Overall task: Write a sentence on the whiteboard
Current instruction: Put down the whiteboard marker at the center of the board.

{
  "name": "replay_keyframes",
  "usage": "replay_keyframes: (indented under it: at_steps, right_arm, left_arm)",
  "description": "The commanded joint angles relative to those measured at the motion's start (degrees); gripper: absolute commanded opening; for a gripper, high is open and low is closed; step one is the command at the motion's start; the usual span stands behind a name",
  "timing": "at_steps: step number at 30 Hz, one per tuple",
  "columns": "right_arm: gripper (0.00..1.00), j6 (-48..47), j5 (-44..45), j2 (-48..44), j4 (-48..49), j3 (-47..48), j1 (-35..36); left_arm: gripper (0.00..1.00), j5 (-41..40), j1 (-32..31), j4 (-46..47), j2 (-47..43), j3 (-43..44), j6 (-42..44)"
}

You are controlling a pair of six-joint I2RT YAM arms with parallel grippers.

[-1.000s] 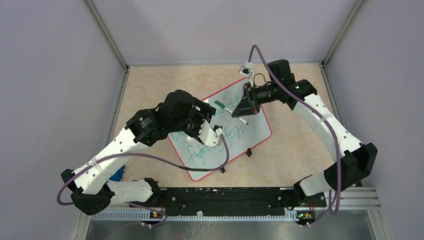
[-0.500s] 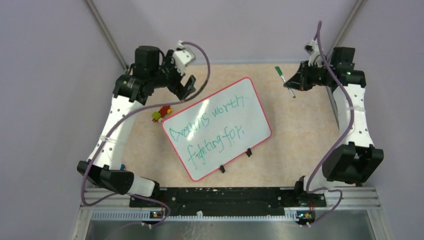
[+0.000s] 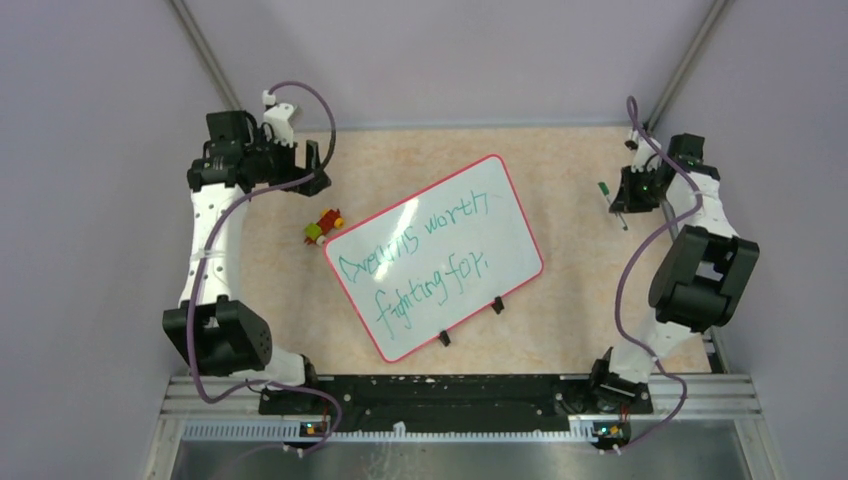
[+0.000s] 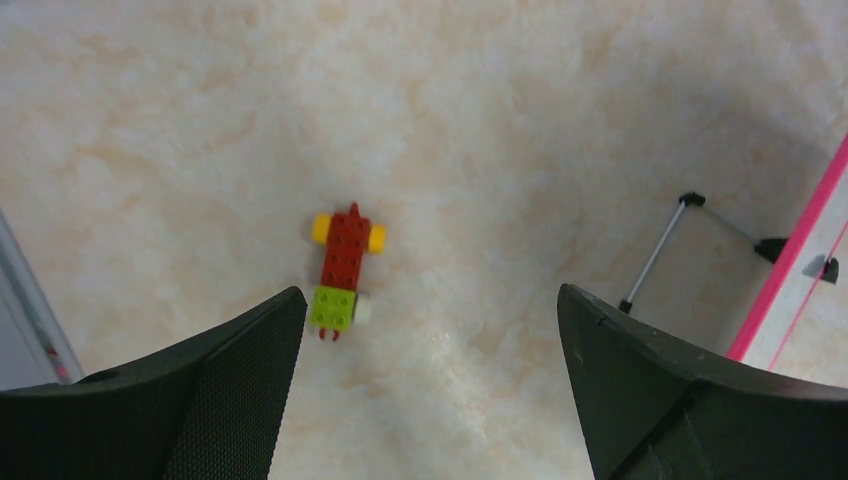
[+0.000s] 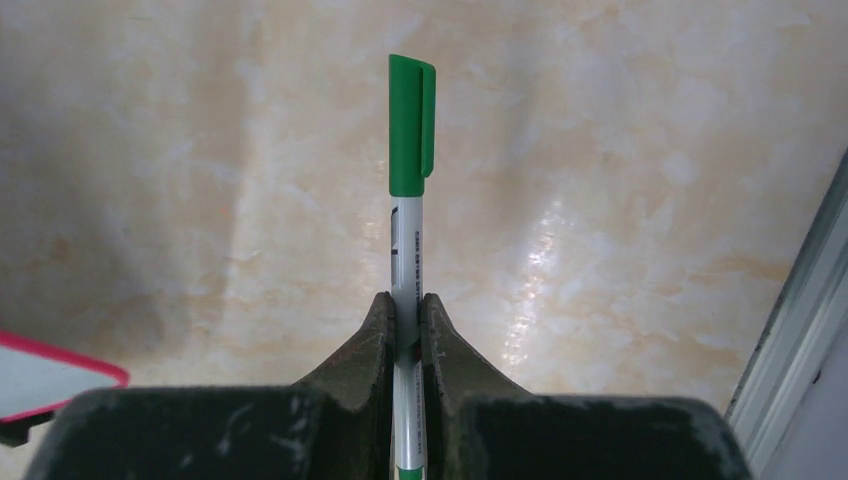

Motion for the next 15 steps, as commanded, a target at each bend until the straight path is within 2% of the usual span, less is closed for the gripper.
replay_keyframes:
  at_steps: [1,7,15]
  right_arm:
    - [0.0,-1.5,5.7,3.6,7.9,-0.8,-2.4]
    - [0.0,0.2,9.8,8.0,14.2,-3.3,-4.8]
    - [0.0,1.8,11.5,12.4,18.4,-4.7,-6.0]
  left_arm:
    - [0.99,3.0,3.4,3.4,-2.9,-6.8,-1.2]
    - [0.99,4.8,7.0,5.9,-3.6,-13.2,-0.9]
    - [0.99,3.5,7.2,8.3,-4.2,-17.6,0.4]
